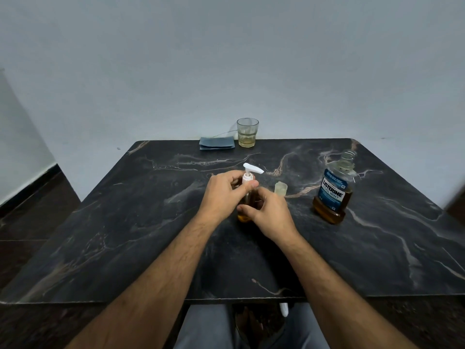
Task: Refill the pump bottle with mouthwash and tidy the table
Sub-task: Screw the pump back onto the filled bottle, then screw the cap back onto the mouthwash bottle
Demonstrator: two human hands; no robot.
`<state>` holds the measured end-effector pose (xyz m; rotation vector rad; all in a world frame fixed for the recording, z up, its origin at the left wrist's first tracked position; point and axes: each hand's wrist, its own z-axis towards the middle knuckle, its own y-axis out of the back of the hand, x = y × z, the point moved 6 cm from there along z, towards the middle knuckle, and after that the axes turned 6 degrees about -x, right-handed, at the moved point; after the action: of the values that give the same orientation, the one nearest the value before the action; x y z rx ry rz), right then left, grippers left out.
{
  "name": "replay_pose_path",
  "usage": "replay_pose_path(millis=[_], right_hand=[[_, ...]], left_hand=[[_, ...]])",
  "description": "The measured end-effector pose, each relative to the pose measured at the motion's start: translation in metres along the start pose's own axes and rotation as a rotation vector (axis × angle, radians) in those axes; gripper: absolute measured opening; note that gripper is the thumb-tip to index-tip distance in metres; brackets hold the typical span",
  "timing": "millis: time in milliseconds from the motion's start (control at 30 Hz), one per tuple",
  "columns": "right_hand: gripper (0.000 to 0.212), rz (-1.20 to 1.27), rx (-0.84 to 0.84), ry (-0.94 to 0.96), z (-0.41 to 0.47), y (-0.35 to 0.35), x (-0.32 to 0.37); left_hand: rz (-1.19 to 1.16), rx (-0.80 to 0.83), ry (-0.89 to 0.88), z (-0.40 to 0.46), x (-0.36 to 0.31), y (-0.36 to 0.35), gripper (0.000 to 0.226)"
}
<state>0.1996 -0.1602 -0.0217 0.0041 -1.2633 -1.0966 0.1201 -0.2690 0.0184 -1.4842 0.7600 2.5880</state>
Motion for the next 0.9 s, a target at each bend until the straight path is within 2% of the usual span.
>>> replay_pose_path(millis=[100, 200, 267, 400, 500, 567, 733, 900], right_hand=[[0.047, -0.02, 0.046, 0.013, -0.002, 0.0, 0.0], [0.066, -0.072, 0.127, -0.004, -0.004, 0.009, -0.007], [0.071, -0.131, 0.085, -0.053, -0.001, 0.023, -0.019], [0.044, -0.192, -0.085, -0.167, 0.011, 0.056, -0.043], [0.041, -0.258, -0.133, -0.224, 0.022, 0.062, -0.052], [0.043, -0.308, -0.131, -0.242, 0.031, 0.057, -0.056], [0.039, -0.43, -0.079, -0.288, 0.052, 0.044, -0.064], [0.024, -0.397, -0.075, -0.279, 0.056, 0.045, -0.061]], left_hand=[[0.036, -0.044, -0.003, -0.011, 0.002, 0.0, 0.023], [0.014, -0.041, 0.035, -0.016, 0.01, -0.001, 0.038], [-0.045, -0.037, 0.081, -0.018, 0.015, 0.0, 0.047], [-0.087, -0.146, 0.103, -0.028, 0.015, 0.006, 0.046], [-0.075, -0.331, 0.085, -0.04, 0.013, 0.015, 0.034], [-0.087, -0.387, 0.096, -0.047, 0.016, 0.016, 0.028], [-0.099, -0.388, 0.09, -0.057, 0.016, 0.013, 0.022], [-0.108, -0.384, 0.057, -0.066, 0.009, 0.016, 0.019]])
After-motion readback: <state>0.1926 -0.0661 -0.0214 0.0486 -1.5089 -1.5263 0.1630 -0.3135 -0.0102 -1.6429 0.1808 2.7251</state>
